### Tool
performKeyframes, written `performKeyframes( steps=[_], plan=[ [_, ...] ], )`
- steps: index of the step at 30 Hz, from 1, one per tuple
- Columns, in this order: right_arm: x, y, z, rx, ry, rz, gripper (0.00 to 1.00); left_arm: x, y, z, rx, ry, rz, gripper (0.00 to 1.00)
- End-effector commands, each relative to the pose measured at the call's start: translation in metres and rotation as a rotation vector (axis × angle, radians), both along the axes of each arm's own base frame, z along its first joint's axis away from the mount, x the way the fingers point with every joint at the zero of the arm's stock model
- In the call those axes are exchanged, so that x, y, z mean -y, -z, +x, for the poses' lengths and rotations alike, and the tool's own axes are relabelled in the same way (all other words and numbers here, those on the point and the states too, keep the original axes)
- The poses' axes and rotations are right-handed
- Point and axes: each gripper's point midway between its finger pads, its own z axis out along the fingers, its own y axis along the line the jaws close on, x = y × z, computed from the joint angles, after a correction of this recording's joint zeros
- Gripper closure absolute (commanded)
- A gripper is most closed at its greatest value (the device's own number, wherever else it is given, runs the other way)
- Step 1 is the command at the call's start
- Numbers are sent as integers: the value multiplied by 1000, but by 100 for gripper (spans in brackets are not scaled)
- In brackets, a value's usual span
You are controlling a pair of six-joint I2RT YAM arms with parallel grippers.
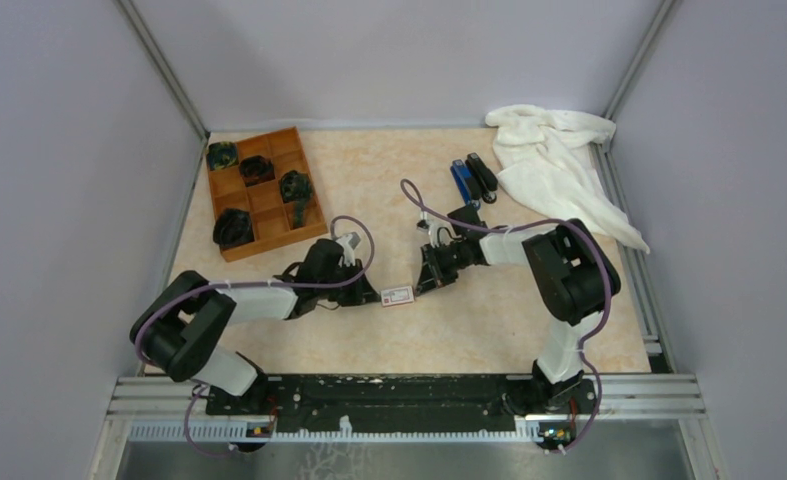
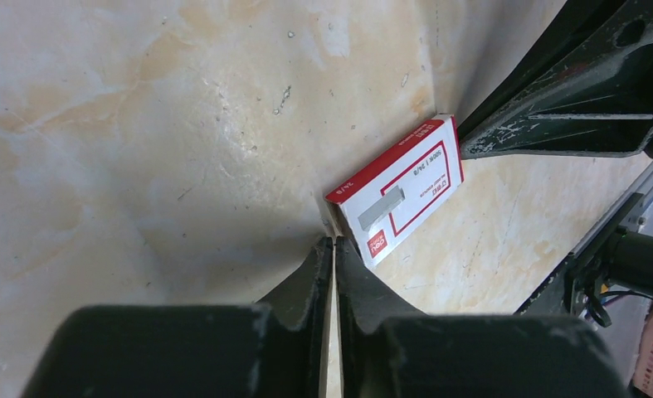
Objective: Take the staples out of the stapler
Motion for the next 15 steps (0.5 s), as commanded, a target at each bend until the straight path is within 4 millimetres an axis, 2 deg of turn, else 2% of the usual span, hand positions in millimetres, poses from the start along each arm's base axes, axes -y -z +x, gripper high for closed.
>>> performKeyframes(
  steps=[1,15],
  plan=[
    [-4,-2,11,74,12,-32,96,-41,52,-32,-140,-4,232,92],
    [-13,-5,8,83,-7,-32,96,-21,55,-32,-152,43,219,92]
  ],
)
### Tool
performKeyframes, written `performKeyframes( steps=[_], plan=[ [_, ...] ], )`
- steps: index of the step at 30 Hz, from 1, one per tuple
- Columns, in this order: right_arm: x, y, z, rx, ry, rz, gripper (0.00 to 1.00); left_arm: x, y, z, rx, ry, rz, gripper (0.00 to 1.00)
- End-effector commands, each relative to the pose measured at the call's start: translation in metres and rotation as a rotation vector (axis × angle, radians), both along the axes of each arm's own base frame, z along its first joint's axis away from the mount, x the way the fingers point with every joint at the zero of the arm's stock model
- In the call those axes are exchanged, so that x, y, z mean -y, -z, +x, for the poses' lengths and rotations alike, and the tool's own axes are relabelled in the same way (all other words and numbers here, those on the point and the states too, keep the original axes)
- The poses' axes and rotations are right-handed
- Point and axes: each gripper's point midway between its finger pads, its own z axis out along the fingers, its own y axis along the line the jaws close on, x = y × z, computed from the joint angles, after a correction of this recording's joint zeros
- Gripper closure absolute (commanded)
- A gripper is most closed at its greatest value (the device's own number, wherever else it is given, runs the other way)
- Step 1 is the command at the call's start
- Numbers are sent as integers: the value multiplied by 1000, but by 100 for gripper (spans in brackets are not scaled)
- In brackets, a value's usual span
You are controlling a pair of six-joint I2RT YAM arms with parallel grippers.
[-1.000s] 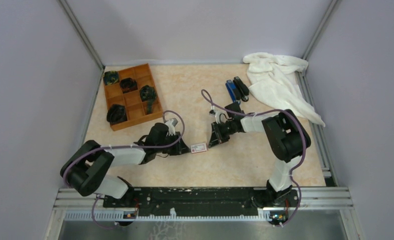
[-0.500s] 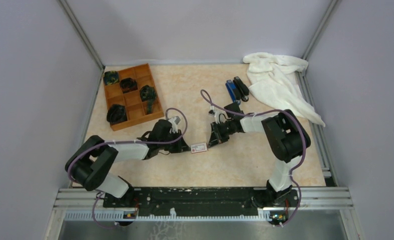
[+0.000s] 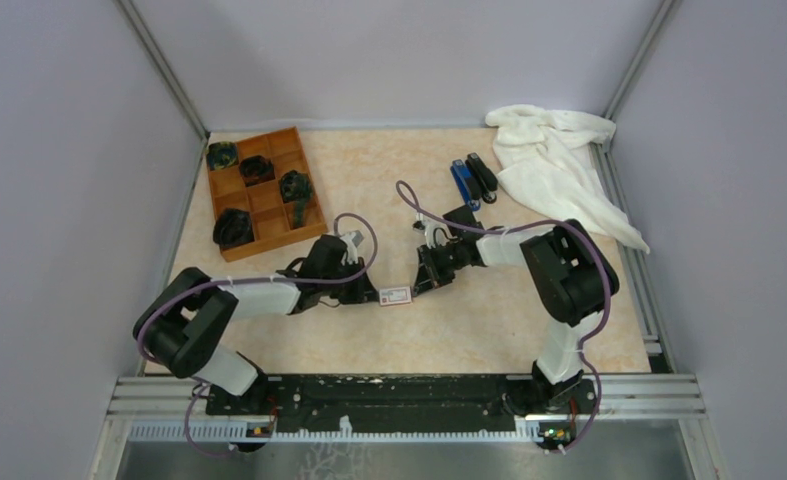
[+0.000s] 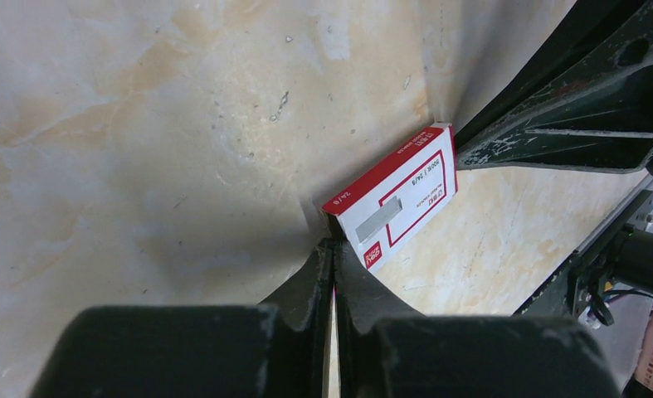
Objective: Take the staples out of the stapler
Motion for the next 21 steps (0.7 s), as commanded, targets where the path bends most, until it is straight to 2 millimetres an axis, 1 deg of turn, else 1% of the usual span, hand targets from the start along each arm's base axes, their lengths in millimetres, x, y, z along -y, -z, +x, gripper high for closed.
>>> performKeyframes(
  steps=[1,5,10,12,14,17,21],
  plan=[
    [-5,-6,9,68,3,-21,96,-23,53,-32,-124,30,192,92],
    [-6,-7,9,67,1,-14,96,-22,57,-35,-134,35,203,91],
    [-5,-8,10,71,4,-17,96,-28,60,-35,-137,24,236,90],
    [-4,-9,12,82,6,-26,96,-33,61,-34,-130,9,256,89],
    [-3,-13,15,99,10,-31,96,-39,60,-33,-118,-8,273,84],
    [1,-18,21,120,22,-27,96,-49,54,-29,-85,-43,296,79],
    [9,-27,29,151,35,-19,96,-59,41,-22,-37,-85,306,75]
  ],
)
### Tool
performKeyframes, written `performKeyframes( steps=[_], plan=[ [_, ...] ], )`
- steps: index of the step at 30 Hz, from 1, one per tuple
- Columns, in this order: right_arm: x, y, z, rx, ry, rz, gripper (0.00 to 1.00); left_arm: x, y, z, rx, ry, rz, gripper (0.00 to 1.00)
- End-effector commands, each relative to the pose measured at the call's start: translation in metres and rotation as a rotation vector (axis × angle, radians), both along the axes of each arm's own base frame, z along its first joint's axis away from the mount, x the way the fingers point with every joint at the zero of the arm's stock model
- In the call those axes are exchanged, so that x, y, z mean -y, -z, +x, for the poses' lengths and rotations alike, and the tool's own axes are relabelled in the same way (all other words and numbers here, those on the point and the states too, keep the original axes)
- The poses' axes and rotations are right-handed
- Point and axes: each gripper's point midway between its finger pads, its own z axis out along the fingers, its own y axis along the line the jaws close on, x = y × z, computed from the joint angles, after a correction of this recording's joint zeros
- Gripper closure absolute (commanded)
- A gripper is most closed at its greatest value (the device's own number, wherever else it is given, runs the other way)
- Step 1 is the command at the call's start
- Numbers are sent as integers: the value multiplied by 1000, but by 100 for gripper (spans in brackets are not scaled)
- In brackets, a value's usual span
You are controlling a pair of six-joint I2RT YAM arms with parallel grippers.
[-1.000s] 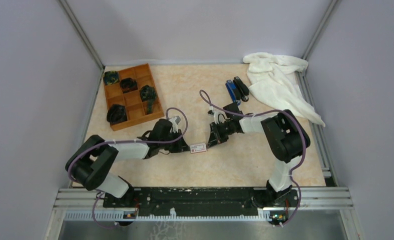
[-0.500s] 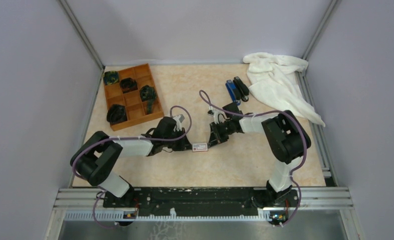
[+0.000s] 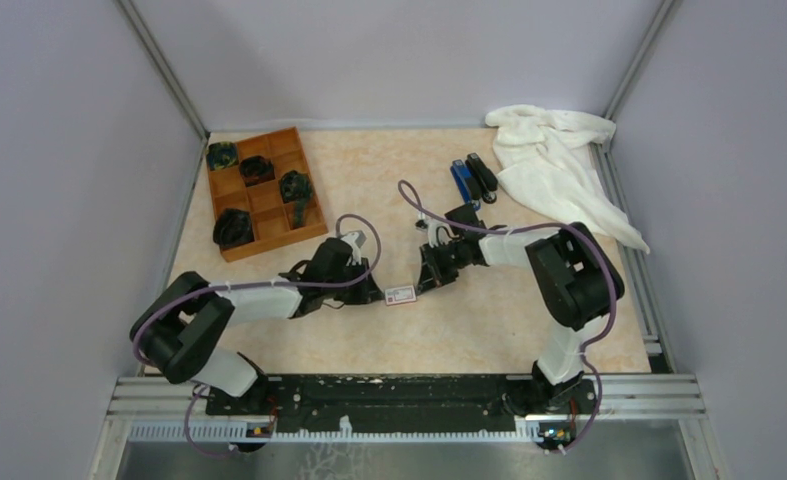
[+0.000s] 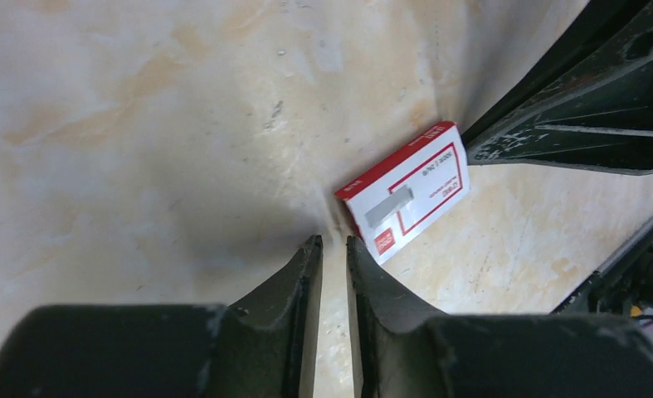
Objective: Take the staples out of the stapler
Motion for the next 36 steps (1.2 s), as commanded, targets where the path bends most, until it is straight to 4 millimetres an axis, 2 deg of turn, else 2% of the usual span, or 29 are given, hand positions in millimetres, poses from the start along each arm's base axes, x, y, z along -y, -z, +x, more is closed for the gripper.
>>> performKeyframes(
  steps=[1,5,7,9,12,13,14,15,17,19,20,23,24,26,30,32,34,36],
  plan=[
    [3,-28,26,132,9,31,96,-65,42,-27,-84,-81,269,74],
    [11,-43,31,169,-4,68,96,-71,27,-23,-40,-100,268,72],
    [13,-52,31,199,-46,97,96,-66,13,-23,-14,-82,233,72],
    [17,-76,31,299,-112,126,95,-56,-11,-23,47,-29,164,74],
    [26,-112,37,461,-144,129,93,-39,-68,-21,211,48,15,73],
    [31,-127,39,535,-147,122,93,-35,-91,-20,283,70,-35,72],
    [38,-141,41,615,-147,108,91,-33,-116,-19,365,81,-85,67],
    [44,-160,41,708,-146,101,90,-34,-140,-17,443,72,-128,58],
    [58,-199,41,894,-139,93,82,-39,-185,-16,590,51,-200,35],
    [76,-239,42,1061,-108,61,62,-44,-227,-19,713,37,-260,12],
    [82,-252,41,1081,-111,44,53,-47,-246,-21,761,31,-286,3],
    [97,-317,43,1105,-8,117,10,-49,-293,-29,854,43,-350,1],
    [100,-344,37,1113,16,186,3,-48,-308,-32,875,57,-373,1],
    [104,-395,23,1149,60,267,1,-48,-337,-38,910,73,-408,1],
    [112,-477,-1,1192,190,317,1,-52,-394,-51,977,91,-464,0],
    [113,-496,-18,1220,187,327,1,-58,-421,-60,1017,95,-483,0],
    [111,-500,-34,1216,157,339,1,-65,-444,-68,1060,94,-498,0],
    [110,-505,-42,1180,181,371,1,-70,-457,-72,1084,87,-498,0]
  ],
)
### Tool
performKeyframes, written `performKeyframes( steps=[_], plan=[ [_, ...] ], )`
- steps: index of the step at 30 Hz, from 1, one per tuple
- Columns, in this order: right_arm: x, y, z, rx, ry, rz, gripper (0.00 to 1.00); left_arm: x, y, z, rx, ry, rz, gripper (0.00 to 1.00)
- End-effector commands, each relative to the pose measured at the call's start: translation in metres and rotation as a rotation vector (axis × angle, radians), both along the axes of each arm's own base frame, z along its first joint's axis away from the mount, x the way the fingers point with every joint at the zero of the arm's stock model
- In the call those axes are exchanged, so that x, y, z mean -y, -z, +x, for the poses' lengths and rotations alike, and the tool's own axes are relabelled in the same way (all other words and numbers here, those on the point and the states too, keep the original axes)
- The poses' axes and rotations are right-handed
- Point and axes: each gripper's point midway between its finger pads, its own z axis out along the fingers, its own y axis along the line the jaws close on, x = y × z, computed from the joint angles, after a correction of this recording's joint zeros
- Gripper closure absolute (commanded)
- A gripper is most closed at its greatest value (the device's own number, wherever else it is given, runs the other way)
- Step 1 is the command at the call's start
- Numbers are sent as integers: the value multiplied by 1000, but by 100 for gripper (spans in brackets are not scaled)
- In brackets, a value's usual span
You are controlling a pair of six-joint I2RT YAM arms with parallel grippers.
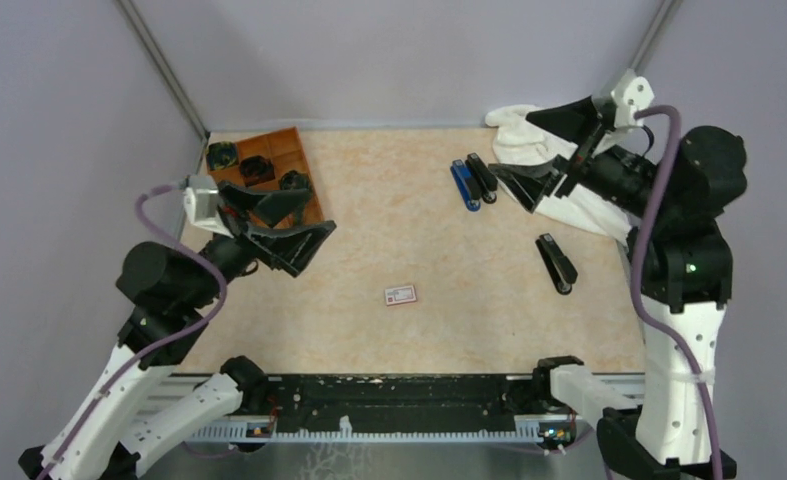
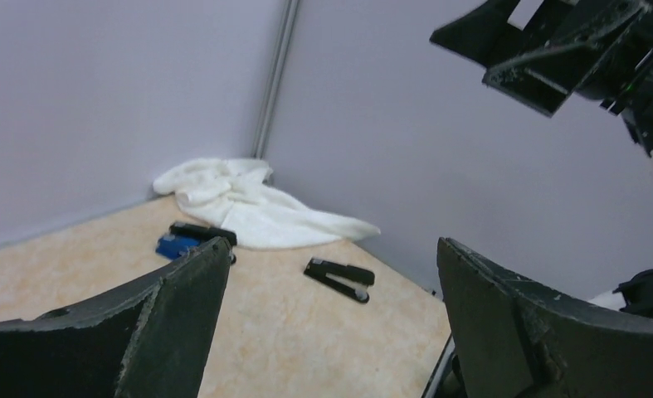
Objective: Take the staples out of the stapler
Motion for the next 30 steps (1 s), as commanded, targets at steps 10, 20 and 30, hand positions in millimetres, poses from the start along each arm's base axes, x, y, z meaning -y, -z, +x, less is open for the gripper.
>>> performKeyframes(
  steps=[10,20,30],
  plan=[
    [21,-37,-19,-171,181,266,1,-16,-52,-32,88,40,-15,0],
    [22,-30,-15,-165,189,265,1,-9,-40,-34,77,83,11,0],
    [28,-19,-11,-175,234,269,1,-9,-31,-34,82,81,20,0]
  ],
)
